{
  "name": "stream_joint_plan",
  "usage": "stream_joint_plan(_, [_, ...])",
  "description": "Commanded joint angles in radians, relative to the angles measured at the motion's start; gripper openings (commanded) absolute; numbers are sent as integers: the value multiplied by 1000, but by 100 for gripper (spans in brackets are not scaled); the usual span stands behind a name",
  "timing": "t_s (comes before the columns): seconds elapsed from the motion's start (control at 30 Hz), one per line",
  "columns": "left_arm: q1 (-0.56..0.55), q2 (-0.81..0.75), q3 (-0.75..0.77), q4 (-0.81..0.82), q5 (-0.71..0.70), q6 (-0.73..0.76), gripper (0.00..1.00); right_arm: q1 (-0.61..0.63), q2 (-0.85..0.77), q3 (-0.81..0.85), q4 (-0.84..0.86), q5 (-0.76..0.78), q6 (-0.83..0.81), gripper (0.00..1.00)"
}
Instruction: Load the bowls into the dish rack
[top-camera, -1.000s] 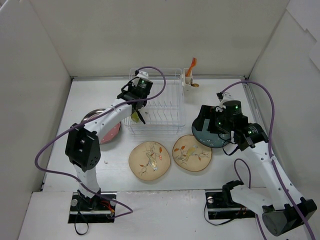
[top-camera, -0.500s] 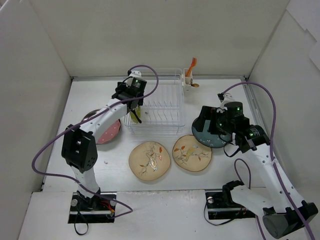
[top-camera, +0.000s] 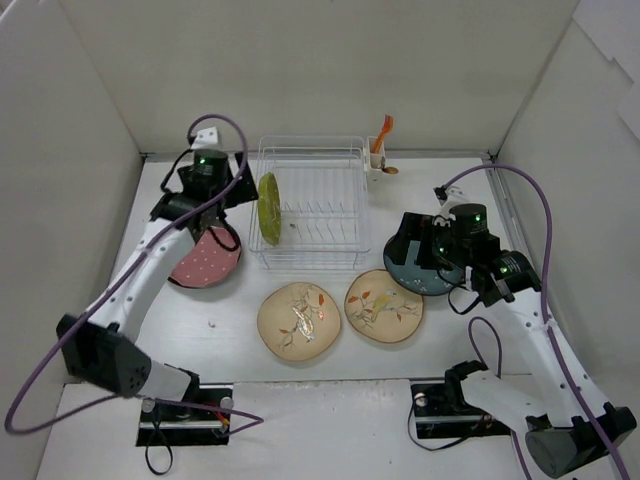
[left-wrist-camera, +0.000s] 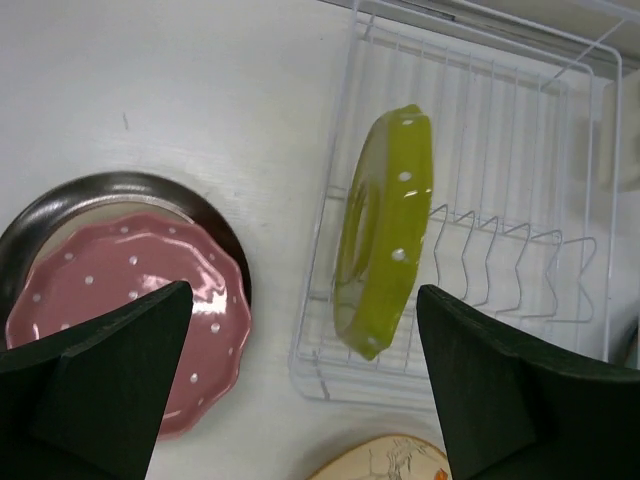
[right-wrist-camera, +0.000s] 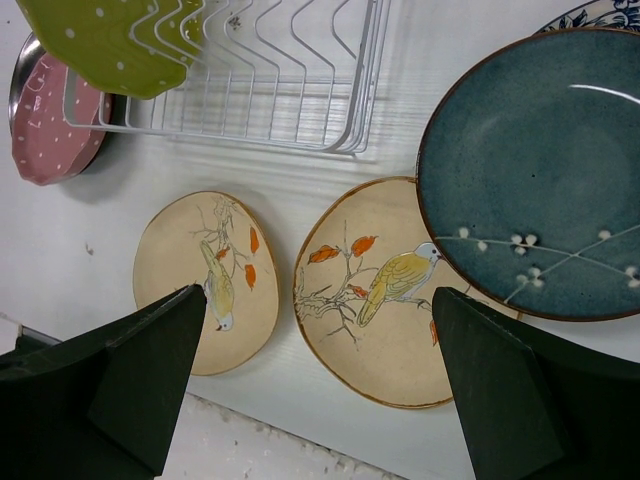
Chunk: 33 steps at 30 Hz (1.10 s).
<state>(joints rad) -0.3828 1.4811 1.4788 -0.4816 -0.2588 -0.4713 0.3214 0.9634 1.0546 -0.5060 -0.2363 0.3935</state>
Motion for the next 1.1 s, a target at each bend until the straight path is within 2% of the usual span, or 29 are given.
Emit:
stream_joint_plan(0.0, [93,-172,-87,-14,160,-170,89,-2,-14,44,23,-26,-18,94])
stream_joint_plan(0.13, [206,-350,-320,-38,294,-295,88,-2,-2,51,24,-41,-30,94])
stream_joint_plan(0.23, [246,-430,-463,-55,331,-389,88,1,6,53,24,-43,-39,94])
stream_joint_plan(0.33, [300,-470,-585,-64,375,-467,88,-1,15,58,24,-49,-48,94])
stream_joint_plan(0.5, [393,-493,-776,20,484,-568,85,-2,32,65,24,-60,-54,94])
stream_joint_plan(0.9, [435,-426,-919,210,472,-731,82,1,34,53,23,-61,-61,94])
stream_joint_plan(1.07, [435,-446,-954,262,408,-808,81,-1,26,44,24,-52,-67,94])
